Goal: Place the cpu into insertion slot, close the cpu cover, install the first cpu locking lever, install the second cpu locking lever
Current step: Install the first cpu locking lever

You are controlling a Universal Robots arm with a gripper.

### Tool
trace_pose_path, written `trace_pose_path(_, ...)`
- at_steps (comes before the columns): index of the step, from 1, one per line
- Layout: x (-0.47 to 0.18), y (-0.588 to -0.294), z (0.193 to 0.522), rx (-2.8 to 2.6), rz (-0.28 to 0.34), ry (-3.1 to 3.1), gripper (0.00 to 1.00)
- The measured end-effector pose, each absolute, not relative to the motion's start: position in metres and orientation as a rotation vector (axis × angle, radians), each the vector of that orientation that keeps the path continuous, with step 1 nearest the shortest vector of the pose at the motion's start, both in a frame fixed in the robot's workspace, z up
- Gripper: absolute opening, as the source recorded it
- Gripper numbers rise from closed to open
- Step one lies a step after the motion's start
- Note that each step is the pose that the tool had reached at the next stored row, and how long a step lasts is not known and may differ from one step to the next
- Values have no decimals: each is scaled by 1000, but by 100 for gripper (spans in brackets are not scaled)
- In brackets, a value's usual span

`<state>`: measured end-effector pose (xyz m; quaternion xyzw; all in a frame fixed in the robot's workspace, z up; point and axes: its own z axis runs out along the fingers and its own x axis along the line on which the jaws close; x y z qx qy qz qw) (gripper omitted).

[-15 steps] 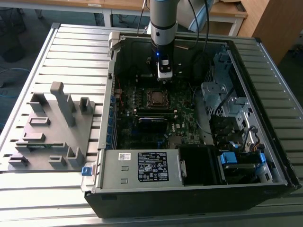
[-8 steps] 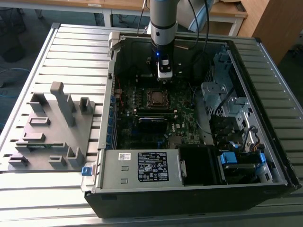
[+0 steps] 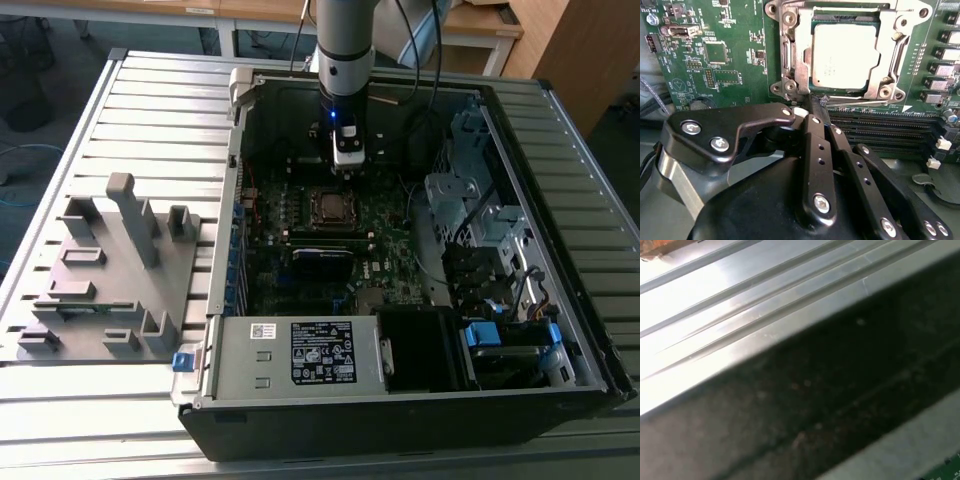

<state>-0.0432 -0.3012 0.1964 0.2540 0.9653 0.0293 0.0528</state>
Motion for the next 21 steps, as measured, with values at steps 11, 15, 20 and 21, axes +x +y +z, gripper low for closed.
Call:
trace_pose_path(11, -43, -301, 199, 772, 88, 2934, 10)
trace_pose_path(15, -43, -300, 202, 772, 88, 2934, 10)
trace_pose_path(20, -44, -297, 202, 772, 88, 2935, 10)
trace_pose_path(21, -44, -296, 202, 772, 88, 2934, 10)
